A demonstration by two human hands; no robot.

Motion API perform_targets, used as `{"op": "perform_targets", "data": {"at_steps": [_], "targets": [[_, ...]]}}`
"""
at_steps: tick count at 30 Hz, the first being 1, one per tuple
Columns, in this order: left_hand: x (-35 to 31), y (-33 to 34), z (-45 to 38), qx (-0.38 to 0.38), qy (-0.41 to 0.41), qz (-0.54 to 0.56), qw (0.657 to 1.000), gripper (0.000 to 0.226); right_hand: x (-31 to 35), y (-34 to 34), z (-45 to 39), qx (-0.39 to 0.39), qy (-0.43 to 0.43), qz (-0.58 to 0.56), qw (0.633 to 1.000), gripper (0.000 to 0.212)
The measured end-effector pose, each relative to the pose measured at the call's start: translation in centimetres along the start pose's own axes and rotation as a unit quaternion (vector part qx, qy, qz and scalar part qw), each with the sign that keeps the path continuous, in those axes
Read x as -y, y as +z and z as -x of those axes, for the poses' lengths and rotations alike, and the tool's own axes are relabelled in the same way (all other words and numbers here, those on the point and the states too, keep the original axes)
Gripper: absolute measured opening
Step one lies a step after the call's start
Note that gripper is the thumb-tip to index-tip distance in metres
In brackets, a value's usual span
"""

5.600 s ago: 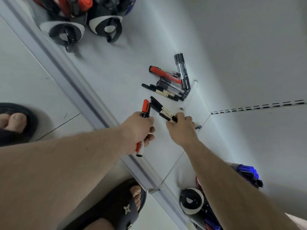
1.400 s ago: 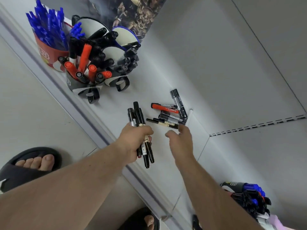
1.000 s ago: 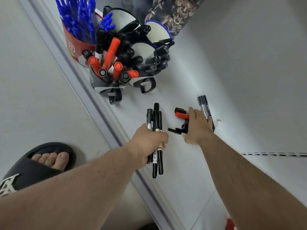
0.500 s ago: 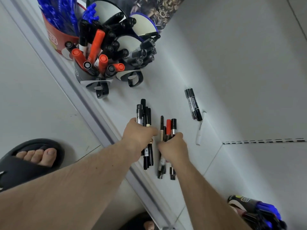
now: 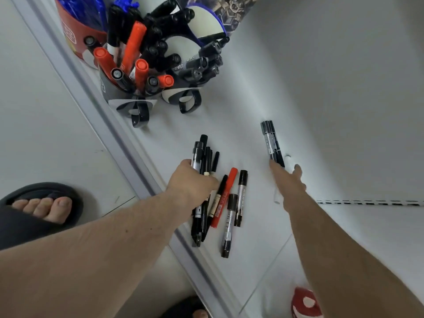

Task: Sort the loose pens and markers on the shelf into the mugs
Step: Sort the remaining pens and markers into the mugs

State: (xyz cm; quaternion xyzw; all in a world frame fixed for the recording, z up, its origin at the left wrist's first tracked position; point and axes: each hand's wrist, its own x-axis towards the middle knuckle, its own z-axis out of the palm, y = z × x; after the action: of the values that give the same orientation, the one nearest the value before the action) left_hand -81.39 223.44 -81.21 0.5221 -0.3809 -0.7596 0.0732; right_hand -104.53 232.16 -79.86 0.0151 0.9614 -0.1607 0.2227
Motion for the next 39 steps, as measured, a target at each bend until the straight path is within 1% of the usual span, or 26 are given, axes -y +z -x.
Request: {"op": "perform_targets", "data": {"at_steps": [2, 4, 5, 6, 8, 10, 12, 14, 18, 20, 23, 26, 28, 30, 32, 34, 36, 38, 39], "targets": [[0.1, 0.0, -0.5, -0.009, -0.003, -0.006, 1.000, 0.029, 1.1, 0.0, -2.4, 0.017, -0.012, -0.028, 0.999, 0.101], [0.0, -0.2, -0.8, -0.017, -0.002, -0.012, 1.000, 0.025, 2.6, 0.6, -4.0, 0.011, -0.074, 0.024, 0.997, 0.095], [0.0, -0.3, -0.9, -0.017, -0.002, -0.010, 1.000, 0.023, 3.3, 1.1, -4.6, 0.008, -0.121, 0.079, 0.989, 0.088], [0.1, -0.3, -1.0, -0.015, -0.004, -0.006, 1.000, 0.022, 4.0, 1.6, -4.9, 0.008, -0.173, 0.143, 0.974, 0.077], [0.1, -0.4, -1.1, -0.012, -0.007, -0.003, 1.000, 0.022, 4.5, 2.5, -5.5, -0.013, -0.260, 0.250, 0.933, 0.055], [0.0, -0.5, -1.1, -0.011, -0.007, -0.005, 1.000, 0.024, 4.1, 2.9, -5.4, -0.041, -0.289, 0.283, 0.913, 0.046], [-0.1, -0.6, -1.0, -0.012, -0.006, 0.000, 1.000, 0.025, 3.0, 2.8, -4.1, -0.053, -0.290, 0.278, 0.914, 0.045], [-0.3, -0.7, -0.7, -0.009, -0.008, 0.007, 1.000, 0.024, 1.1, 2.7, -2.1, -0.055, -0.274, 0.254, 0.926, 0.046], [-0.6, -0.6, 0.7, 0.005, -0.019, 0.022, 1.000, 0.021, -4.7, 3.1, 2.8, -0.014, -0.251, 0.168, 0.953, 0.051], [-0.6, -0.6, 1.7, 0.009, -0.030, 0.038, 0.999, 0.020, -7.3, 3.1, 5.3, 0.012, -0.253, 0.153, 0.955, 0.054], [-0.3, -0.7, 3.2, 0.017, -0.043, 0.049, 0.998, 0.013, -10.2, 3.2, 8.1, 0.015, -0.262, 0.163, 0.951, 0.050], [0.5, -1.3, 4.0, 0.013, -0.044, 0.024, 0.999, 0.017, -11.8, 3.2, 9.7, 0.057, -0.261, 0.141, 0.953, 0.047], [0.8, -1.7, 4.6, 0.011, -0.044, 0.012, 0.999, 0.025, -12.0, 2.9, 10.5, 0.076, -0.252, 0.139, 0.955, 0.048], [1.1, -2.1, 5.1, 0.006, -0.042, 0.004, 0.999, 0.030, -11.6, 2.4, 11.2, 0.054, -0.242, 0.188, 0.950, 0.045], [1.2, -2.3, 5.7, 0.007, -0.032, 0.001, 0.999, 0.027, -10.9, 2.1, 11.3, 0.016, -0.235, 0.212, 0.949, 0.044], [1.1, -2.5, 6.4, 0.008, -0.017, -0.008, 1.000, 0.017, -9.8, 1.9, 11.2, -0.021, -0.220, 0.186, 0.957, 0.043], [1.0, -2.9, 7.0, 0.009, -0.004, -0.020, 1.000, 0.017, -8.7, 2.3, 11.3, -0.008, -0.210, 0.136, 0.968, 0.036], [0.6, -3.2, 7.5, 0.009, 0.005, -0.029, 1.000, 0.019, -7.7, 3.0, 12.0, 0.023, -0.200, 0.132, 0.971, 0.025], [0.4, -3.3, 7.7, 0.009, 0.010, -0.031, 0.999, 0.020, -7.3, 3.4, 12.4, 0.028, -0.196, 0.146, 0.969, 0.031]]}}
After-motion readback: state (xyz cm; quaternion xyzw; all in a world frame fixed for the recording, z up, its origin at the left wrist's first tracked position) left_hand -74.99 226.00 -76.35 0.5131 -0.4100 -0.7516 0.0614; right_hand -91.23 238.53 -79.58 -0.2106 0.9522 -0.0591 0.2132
